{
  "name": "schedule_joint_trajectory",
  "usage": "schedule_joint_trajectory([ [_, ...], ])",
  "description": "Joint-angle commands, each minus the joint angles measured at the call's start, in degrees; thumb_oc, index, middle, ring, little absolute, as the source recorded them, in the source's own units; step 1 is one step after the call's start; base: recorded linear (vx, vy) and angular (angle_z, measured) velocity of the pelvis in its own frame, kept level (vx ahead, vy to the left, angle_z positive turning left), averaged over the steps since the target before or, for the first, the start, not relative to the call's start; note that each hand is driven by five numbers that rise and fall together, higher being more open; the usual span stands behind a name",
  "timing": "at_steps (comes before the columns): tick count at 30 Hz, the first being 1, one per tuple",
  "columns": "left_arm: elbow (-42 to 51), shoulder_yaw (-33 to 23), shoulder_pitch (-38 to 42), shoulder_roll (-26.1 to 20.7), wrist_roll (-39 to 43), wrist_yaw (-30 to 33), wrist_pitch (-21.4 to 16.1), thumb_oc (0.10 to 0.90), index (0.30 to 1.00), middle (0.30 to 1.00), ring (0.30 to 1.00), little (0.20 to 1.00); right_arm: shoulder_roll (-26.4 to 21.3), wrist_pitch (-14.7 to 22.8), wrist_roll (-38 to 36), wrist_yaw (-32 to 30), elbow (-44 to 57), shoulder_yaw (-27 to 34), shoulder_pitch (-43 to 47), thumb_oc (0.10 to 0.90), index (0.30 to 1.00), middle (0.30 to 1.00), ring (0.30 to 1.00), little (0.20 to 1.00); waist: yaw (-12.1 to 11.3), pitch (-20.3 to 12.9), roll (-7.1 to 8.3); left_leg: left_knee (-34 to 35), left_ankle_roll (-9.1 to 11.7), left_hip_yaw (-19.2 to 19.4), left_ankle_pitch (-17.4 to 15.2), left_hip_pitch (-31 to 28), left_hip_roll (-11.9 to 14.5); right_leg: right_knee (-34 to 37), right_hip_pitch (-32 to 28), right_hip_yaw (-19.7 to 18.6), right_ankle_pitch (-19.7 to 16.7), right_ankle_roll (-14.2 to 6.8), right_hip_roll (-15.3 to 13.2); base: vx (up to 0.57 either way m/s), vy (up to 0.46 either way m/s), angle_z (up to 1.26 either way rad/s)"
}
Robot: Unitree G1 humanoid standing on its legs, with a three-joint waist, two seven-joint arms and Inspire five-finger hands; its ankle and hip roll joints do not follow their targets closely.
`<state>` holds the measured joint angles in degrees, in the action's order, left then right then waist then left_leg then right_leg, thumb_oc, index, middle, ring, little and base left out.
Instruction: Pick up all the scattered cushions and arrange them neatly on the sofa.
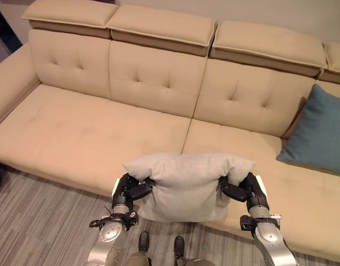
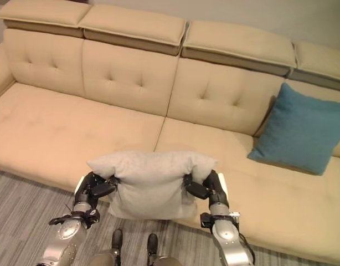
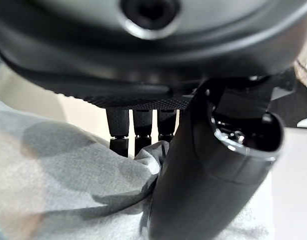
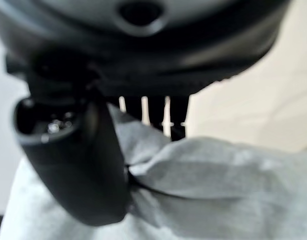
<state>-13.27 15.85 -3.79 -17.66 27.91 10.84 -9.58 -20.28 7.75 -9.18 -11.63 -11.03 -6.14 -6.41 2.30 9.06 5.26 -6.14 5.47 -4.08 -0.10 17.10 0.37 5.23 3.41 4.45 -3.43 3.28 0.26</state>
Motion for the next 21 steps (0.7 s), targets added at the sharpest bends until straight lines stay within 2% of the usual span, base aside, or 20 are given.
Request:
schedule_joint_trajectory([
  [1,7.95,0.50,5.13,-0.44,-1.81,-3.46,-6.95,0.400,0.300,0.300,0.300,0.300,0.52,7.31,-0.58,0.01,7.48,0.75,4.29,0.400,0.300,0.300,0.300,0.300,-1.53,-4.02,-0.20,1.30,-1.95,1.31,0.37,-2.20,-0.08,-5.43,-4.16,-1.72,8.71,-8.02,-0.84,0.21,0.144,-0.29],
  [7,7.92,-0.20,4.38,-1.92,-1.87,-3.50,-6.74,0.400,0.300,0.300,0.300,0.300,2.06,7.05,-0.20,0.79,7.45,-1.20,5.67,0.400,0.300,0.300,0.300,0.300,-2.56,-5.61,0.28,2.63,-3.67,3.59,-0.86,-6.15,-0.67,-7.96,-4.19,-3.79,8.78,-9.63,-3.32,0.19,0.157,-0.46],
  [9,7.92,-0.75,4.08,-2.17,-1.63,-3.55,-6.75,0.400,0.300,0.300,0.300,0.300,2.63,6.89,0.13,1.14,7.49,-1.69,6.49,0.400,0.300,0.300,0.300,0.300,-3.10,-5.54,0.00,2.52,-4.64,4.86,-1.74,-7.06,-0.93,-10.89,-3.12,-3.80,8.52,-10.69,-4.32,0.11,0.169,-0.27],
  [13,8.21,-1.63,2.87,-2.91,-1.74,-3.73,-6.68,0.400,0.300,0.300,0.300,0.300,3.36,6.77,0.84,2.14,7.75,-2.58,7.31,0.400,0.300,0.300,0.300,0.300,-3.16,-4.49,-0.98,2.64,-6.29,6.42,-2.62,-8.79,-0.69,-19.84,1.58,-3.44,5.22,-12.71,-5.59,0.06,0.115,-0.37],
  [15,8.00,-1.81,2.72,-2.89,-1.93,-3.69,-6.88,0.400,0.300,0.300,0.300,0.300,3.77,6.95,1.34,2.20,7.95,-2.94,7.15,0.400,0.300,0.300,0.300,0.300,-3.12,-4.12,-1.54,3.23,-6.59,6.84,-3.12,-9.88,-0.54,-21.15,3.71,-1.41,4.49,-13.02,-6.60,0.04,0.059,-0.15],
  [20,7.88,-2.04,2.64,-2.55,-1.79,-3.41,-7.06,0.400,0.300,0.300,0.300,0.300,3.49,6.87,1.77,2.18,7.59,-3.68,7.85,0.400,0.300,0.300,0.300,0.300,-3.23,-3.87,-1.86,4.39,-6.19,8.65,-4.92,-13.32,-0.19,-12.80,5.27,6.83,3.47,-12.44,-8.90,0.10,-0.017,-0.30],
  [21,7.92,-2.06,2.78,-2.51,-1.47,-3.91,-7.16,0.400,0.300,0.300,0.300,0.300,3.51,6.69,1.57,2.43,7.62,-3.53,7.66,0.400,0.300,0.300,0.300,0.300,-3.16,-3.88,-1.67,4.09,-6.10,8.35,-5.05,-13.38,-0.45,-11.59,4.56,7.34,3.62,-12.60,-8.81,0.08,-0.045,-0.14],
])
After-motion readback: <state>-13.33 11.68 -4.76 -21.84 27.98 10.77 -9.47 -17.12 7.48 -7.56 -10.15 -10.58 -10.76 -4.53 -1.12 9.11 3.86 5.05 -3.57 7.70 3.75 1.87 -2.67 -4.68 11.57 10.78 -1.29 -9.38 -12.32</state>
